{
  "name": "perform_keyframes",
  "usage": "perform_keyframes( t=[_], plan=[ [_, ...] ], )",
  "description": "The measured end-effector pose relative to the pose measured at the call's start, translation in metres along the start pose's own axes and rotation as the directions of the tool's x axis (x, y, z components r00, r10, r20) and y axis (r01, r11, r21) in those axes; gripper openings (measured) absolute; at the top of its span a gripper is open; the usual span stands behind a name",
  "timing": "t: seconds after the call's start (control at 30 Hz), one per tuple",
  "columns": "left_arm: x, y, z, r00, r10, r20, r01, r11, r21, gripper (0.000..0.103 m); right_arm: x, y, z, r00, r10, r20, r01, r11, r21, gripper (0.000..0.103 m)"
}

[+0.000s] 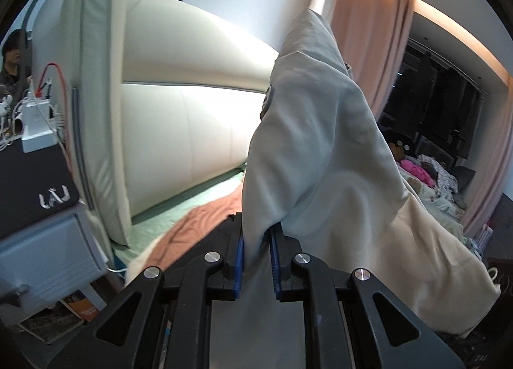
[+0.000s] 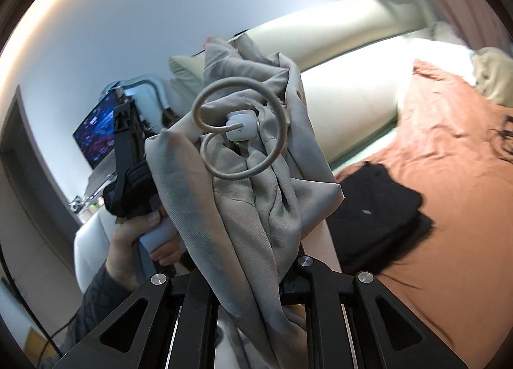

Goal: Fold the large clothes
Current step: 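Lift the held bundle with both grippers and carry it toward the black garment stack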

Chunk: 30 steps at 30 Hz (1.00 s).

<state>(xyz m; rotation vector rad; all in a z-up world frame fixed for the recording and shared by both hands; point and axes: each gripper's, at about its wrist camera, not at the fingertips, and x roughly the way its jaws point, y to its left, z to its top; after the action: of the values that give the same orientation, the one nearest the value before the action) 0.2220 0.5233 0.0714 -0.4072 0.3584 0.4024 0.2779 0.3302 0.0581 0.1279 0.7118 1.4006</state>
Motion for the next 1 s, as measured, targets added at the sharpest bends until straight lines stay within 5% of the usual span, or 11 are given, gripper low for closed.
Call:
perform_keyframes(
  t=[0.27, 0.47, 0.8, 1.0],
  plan=[
    [0.014, 0.037, 0.031, 0.996, 0.088, 0.030, -0.088, 0.996, 0.001, 0.015, 0.072, 0.010, 0.012, 0.990, 0.125, -0.059, -0.127, 0.991, -0.029, 0.013],
    [0.065, 0.048, 0.040, 0.992, 0.123, 0.004, -0.123, 0.992, -0.017, 0.015, 0.110, -0.014, 0.012, 0.987, 0.125, -0.096, -0.129, 0.991, -0.033, 0.013],
    [0.199, 0.024, 0.026, 0.985, 0.134, -0.105, -0.134, 0.991, 0.002, 0.015, 0.136, -0.126, 0.011, 0.993, 0.084, -0.083, -0.077, 0.993, 0.093, 0.013],
    [0.245, 0.008, 0.010, 0.966, 0.226, -0.126, -0.228, 0.974, 0.003, 0.015, 0.152, -0.209, 0.000, 0.993, 0.019, -0.112, 0.004, 0.980, 0.200, 0.013]
  ],
)
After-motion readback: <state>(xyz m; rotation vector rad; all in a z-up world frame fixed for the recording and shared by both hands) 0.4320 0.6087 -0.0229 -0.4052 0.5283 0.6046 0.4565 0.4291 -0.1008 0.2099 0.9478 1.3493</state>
